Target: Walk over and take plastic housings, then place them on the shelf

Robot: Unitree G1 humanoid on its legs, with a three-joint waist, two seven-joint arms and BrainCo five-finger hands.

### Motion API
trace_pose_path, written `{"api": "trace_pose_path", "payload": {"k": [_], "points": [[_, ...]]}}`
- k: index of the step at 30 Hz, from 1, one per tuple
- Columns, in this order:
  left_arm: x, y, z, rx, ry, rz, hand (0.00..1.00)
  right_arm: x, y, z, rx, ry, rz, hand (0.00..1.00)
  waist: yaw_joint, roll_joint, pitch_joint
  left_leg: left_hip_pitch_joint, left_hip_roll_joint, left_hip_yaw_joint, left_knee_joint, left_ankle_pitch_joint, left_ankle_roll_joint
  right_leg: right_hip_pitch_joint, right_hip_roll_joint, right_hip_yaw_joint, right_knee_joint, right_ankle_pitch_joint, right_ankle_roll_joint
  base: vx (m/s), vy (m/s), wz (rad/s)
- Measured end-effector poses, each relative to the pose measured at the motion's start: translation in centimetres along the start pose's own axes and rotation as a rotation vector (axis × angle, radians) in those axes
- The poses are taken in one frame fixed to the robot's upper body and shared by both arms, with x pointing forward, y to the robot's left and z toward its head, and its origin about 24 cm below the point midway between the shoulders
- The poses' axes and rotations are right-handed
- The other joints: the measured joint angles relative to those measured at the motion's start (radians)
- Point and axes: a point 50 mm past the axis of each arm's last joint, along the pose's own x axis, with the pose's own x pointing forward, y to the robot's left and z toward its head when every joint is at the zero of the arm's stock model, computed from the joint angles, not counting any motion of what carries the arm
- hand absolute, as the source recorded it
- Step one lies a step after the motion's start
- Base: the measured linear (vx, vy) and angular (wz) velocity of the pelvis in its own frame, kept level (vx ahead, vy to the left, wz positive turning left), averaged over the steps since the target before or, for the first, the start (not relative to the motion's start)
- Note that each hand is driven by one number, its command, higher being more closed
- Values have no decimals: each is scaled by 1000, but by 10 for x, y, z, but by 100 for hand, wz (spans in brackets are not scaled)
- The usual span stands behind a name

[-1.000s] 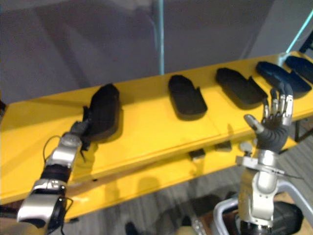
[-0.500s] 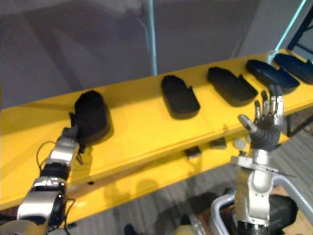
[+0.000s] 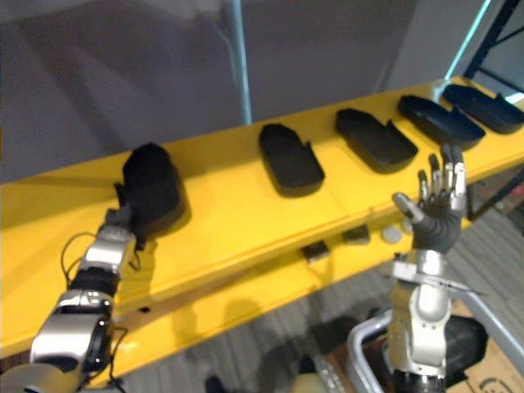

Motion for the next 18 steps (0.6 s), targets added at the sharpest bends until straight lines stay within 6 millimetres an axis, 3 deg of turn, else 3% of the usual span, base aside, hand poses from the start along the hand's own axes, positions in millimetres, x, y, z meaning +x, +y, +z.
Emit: {"api": "trace_pose_path", "payload": {"k": [7, 8, 18], "points": [[-6, -14, 9, 14, -47, -64, 100, -2, 3, -2, 18, 3, -8, 0, 0, -1, 1, 0, 0, 0, 0, -1, -1, 1, 0, 0, -3, 1, 1, 0, 0, 0], [-6, -14, 9, 16, -48, -67, 0, -2, 4, -2, 21, 6, -3, 0, -1, 0, 1, 0, 0, 0, 0, -1, -1, 1, 1, 0, -3, 1, 1, 0, 0, 0], [-6, -14, 10, 20, -50, -87, 0, -3, 5, -3, 23, 12, 3, 0, -7, 15, 12, 2, 1, 3, 0, -1, -1, 1, 1, 2, -4, 1, 0, 0, 0, 0]]}}
